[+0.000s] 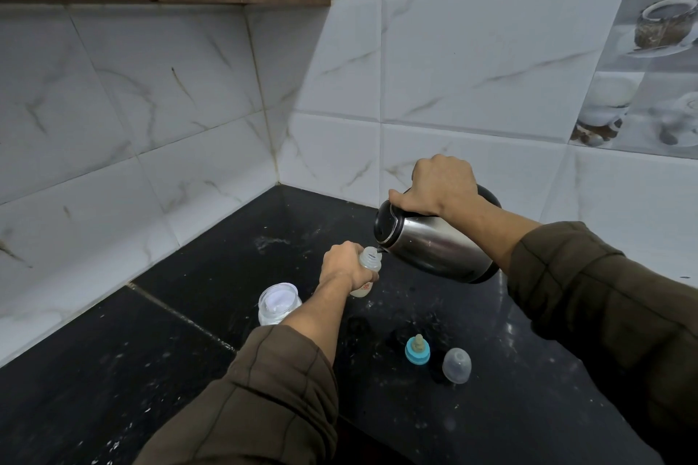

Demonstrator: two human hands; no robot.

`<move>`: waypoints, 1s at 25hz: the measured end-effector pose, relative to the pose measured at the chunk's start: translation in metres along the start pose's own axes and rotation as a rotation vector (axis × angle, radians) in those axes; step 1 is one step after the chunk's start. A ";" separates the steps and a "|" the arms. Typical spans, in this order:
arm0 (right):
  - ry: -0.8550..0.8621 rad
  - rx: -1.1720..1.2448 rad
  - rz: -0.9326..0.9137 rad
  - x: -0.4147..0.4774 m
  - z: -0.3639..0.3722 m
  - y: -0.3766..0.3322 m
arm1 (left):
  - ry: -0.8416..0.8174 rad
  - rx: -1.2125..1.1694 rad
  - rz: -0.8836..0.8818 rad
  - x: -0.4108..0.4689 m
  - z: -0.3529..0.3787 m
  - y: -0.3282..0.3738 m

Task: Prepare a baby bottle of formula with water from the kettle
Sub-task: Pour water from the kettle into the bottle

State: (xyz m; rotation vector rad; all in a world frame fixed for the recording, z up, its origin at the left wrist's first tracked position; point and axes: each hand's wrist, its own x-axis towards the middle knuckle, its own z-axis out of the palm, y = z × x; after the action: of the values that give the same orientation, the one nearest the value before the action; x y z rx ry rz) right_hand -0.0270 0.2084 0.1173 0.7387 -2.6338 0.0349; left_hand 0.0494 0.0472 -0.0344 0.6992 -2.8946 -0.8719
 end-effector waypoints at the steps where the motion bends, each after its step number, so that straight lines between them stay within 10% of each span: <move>1: 0.001 -0.001 0.002 0.000 0.000 0.000 | -0.002 0.001 0.001 0.000 0.000 0.000; 25: 0.060 0.458 0.367 -0.021 0.044 0.069 | 0.050 -0.158 -0.005 -0.002 0.001 0.019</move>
State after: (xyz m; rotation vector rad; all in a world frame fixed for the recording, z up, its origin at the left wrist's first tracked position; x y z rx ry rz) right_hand -0.0625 0.2725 0.0744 0.3642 -2.6917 0.7687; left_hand 0.0426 0.0631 -0.0252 0.7038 -2.7446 -1.0534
